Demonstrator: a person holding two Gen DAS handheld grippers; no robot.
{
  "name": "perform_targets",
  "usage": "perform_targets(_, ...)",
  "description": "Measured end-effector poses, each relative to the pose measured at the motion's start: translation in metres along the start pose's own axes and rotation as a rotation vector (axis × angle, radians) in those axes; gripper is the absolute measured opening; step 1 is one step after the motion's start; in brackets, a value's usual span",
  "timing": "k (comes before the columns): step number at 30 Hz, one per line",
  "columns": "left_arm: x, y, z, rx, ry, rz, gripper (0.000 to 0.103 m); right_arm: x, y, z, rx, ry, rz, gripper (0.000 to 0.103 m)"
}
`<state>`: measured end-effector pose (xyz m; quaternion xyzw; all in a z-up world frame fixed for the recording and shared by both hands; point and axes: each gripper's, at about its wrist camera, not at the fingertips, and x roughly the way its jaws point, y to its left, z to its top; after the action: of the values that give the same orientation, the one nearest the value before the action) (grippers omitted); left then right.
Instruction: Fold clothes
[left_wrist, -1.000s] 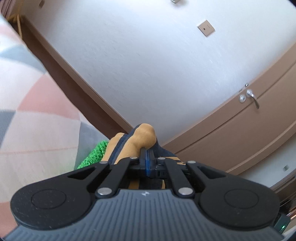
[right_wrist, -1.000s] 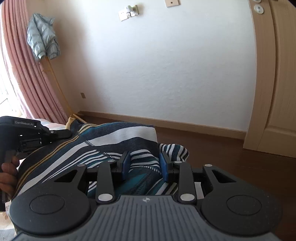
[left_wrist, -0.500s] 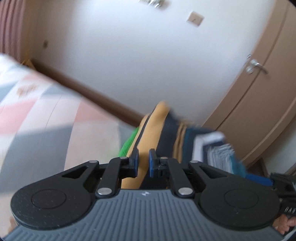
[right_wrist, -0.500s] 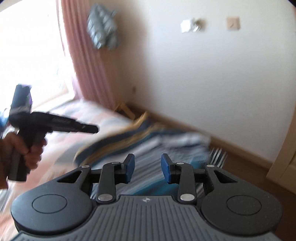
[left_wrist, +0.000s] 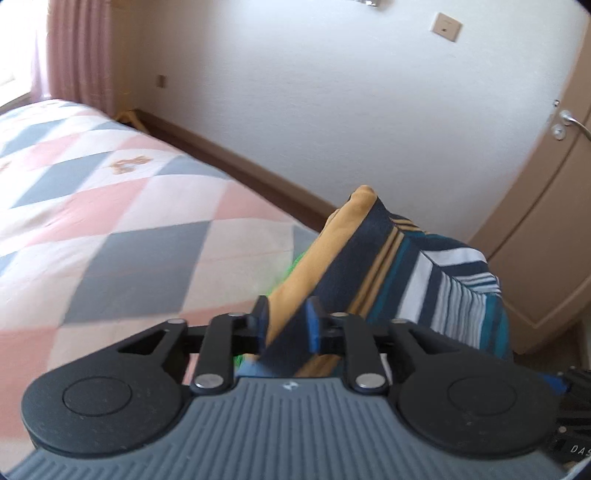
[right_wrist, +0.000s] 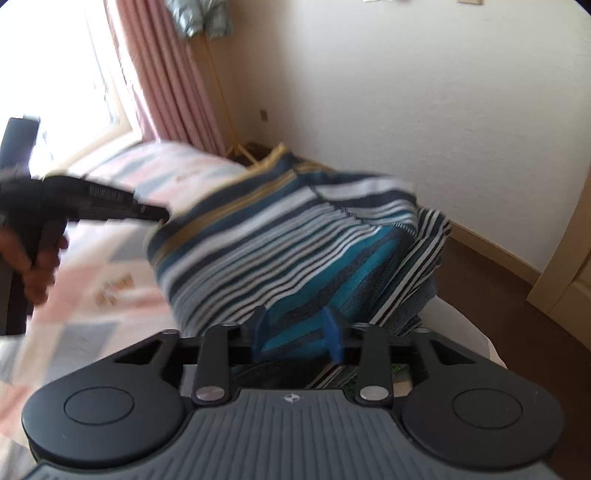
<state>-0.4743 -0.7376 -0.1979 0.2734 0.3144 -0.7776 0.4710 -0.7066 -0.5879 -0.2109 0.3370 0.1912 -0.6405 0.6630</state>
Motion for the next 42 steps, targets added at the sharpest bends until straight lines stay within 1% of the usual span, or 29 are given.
perform_targets(1, -0.015, -0.004, -0.004, -0.012, 0.006, 0.002, 0.026, -0.009, 0.001, 0.0, 0.02, -0.002, 0.0, 0.053)
perform_targets(2, -0.028, -0.009, -0.008, -0.018, 0.026, 0.01, 0.034, -0.018, 0.001, -0.001, 0.04, -0.001, -0.003, 0.06)
perform_targets(3, -0.041, -0.014, -0.013, -0.023, 0.045, 0.017, 0.036, -0.026, 0.003, -0.003, 0.062, 0.005, -0.014, 0.069)
perform_targets(5, -0.067, -0.021, -0.024, -0.03, 0.061, 0.01, 0.041, -0.045, 0.009, -0.011, 0.105, 0.014, -0.037, 0.077)
perform_targets(7, -0.09, -0.027, -0.035, -0.031, 0.076, 0.017, 0.046, -0.064, 0.016, -0.021, 0.134, 0.01, -0.056, 0.078)
perform_targets(9, -0.113, -0.033, -0.047, -0.022, 0.092, 0.032, 0.048, -0.085, 0.023, -0.031, 0.158, 0.008, -0.072, 0.083)
perform_targets(10, -0.125, -0.036, -0.052, -0.012, 0.096, 0.04, 0.05, -0.095, 0.027, -0.036, 0.169, 0.005, -0.076, 0.084)
perform_targets(12, -0.148, -0.041, -0.062, 0.003, 0.103, 0.055, 0.055, -0.118, 0.036, -0.045, 0.184, -0.011, -0.088, 0.089)
perform_targets(14, -0.172, -0.046, -0.07, 0.013, 0.1, 0.058, 0.065, -0.142, 0.045, -0.053, 0.194, -0.029, -0.1, 0.092)
perform_targets(18, -0.22, -0.061, -0.08, 0.055, 0.074, 0.068, 0.072, -0.184, 0.066, -0.063, 0.197, -0.061, -0.119, 0.096)
perform_targets(20, -0.243, -0.069, -0.085, 0.077, 0.058, 0.079, 0.078, -0.204, 0.076, -0.068, 0.192, -0.074, -0.124, 0.096)
perform_targets(21, -0.254, -0.072, -0.088, 0.084, 0.048, 0.083, 0.079, -0.213, 0.081, -0.07, 0.188, -0.079, -0.126, 0.096)
perform_targets(23, -0.274, -0.078, -0.093, 0.094, 0.034, 0.101, 0.087, -0.229, 0.09, -0.074, 0.183, -0.086, -0.132, 0.096)
perform_targets(25, -0.291, -0.084, -0.099, 0.105, 0.014, 0.121, 0.09, -0.245, 0.099, -0.077, 0.182, -0.089, -0.14, 0.097)
perform_targets(28, -0.315, -0.089, -0.106, 0.123, -0.006, 0.141, 0.098, -0.269, 0.11, -0.083, 0.18, -0.108, -0.146, 0.099)
perform_targets(33, -0.345, -0.092, -0.117, 0.128, -0.037, 0.15, 0.102, -0.298, 0.124, -0.09, 0.178, -0.144, -0.158, 0.101)
perform_targets(35, -0.352, -0.092, -0.121, 0.142, -0.047, 0.17, 0.102, -0.306, 0.128, -0.093, 0.18, -0.152, -0.161, 0.101)
perform_targets(38, -0.36, -0.093, -0.127, 0.17, -0.064, 0.197, 0.102, -0.314, 0.135, -0.099, 0.176, -0.15, -0.173, 0.101)
perform_targets(42, -0.372, -0.091, -0.134, 0.172, -0.095, 0.198, 0.102, -0.318, 0.145, -0.104, 0.167, -0.14, -0.197, 0.101)
